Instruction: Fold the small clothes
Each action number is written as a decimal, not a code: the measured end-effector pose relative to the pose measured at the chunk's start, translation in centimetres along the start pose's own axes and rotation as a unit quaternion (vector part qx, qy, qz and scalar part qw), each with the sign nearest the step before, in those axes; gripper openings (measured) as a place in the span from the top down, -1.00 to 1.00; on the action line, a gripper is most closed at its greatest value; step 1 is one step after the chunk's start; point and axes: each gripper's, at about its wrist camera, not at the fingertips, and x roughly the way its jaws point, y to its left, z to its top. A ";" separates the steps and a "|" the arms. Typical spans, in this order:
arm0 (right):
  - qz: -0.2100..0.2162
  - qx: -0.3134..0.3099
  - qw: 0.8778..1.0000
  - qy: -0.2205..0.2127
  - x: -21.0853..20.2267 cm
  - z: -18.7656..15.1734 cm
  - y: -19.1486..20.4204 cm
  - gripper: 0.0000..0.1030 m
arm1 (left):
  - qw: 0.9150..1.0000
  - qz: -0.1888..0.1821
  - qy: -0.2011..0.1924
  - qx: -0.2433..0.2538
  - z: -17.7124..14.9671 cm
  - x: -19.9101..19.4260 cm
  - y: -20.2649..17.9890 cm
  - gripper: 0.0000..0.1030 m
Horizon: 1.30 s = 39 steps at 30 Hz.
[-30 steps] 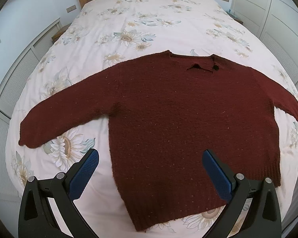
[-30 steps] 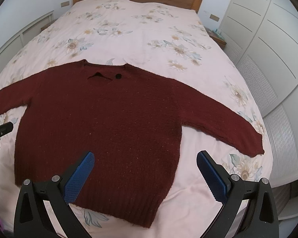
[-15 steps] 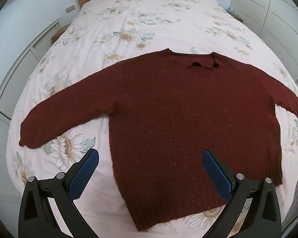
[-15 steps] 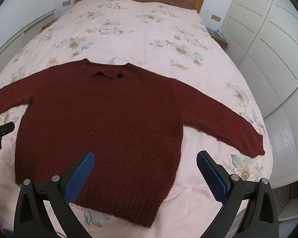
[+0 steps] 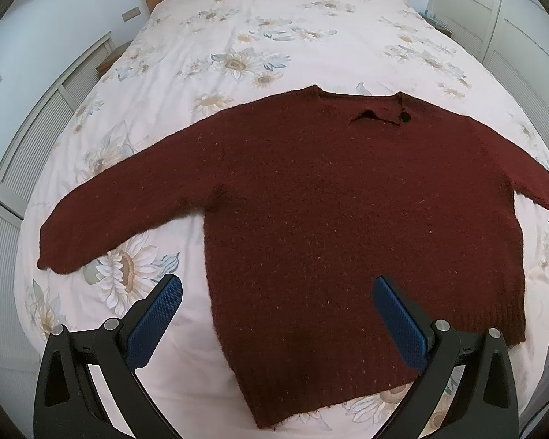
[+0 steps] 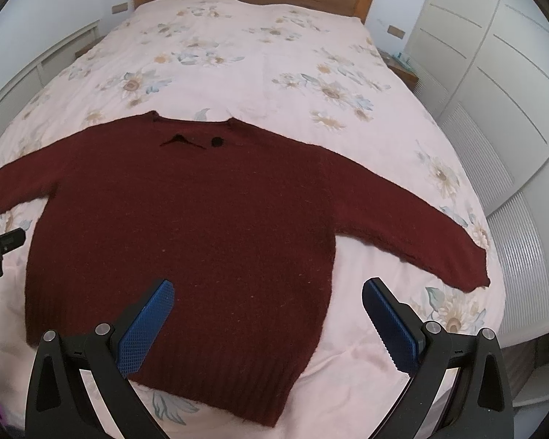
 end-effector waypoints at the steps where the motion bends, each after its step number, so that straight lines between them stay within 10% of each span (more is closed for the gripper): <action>1: -0.001 0.003 1.000 0.002 0.3 0.1 -0.4 -0.99 | 1.000 0.001 0.001 0.002 0.2 0.1 0.0 -0.98; 16: -0.010 0.166 0.986 -0.005 7.5 2.0 -16.9 -0.99 | 0.999 0.008 -0.002 0.054 4.7 3.0 -2.2 -0.98; 27: -0.086 0.367 0.923 0.075 18.1 -3.2 -35.7 -0.99 | 0.999 0.022 0.009 0.042 8.0 6.4 -2.9 -0.98; 32: -0.070 0.439 0.891 0.093 21.5 -7.1 -38.9 -0.99 | 0.999 0.021 0.023 0.033 8.2 8.0 -2.8 -0.98; 39: -0.055 0.460 0.882 0.081 22.6 -8.1 -40.2 -0.99 | 0.999 0.021 0.036 0.031 7.9 9.2 -2.7 -0.98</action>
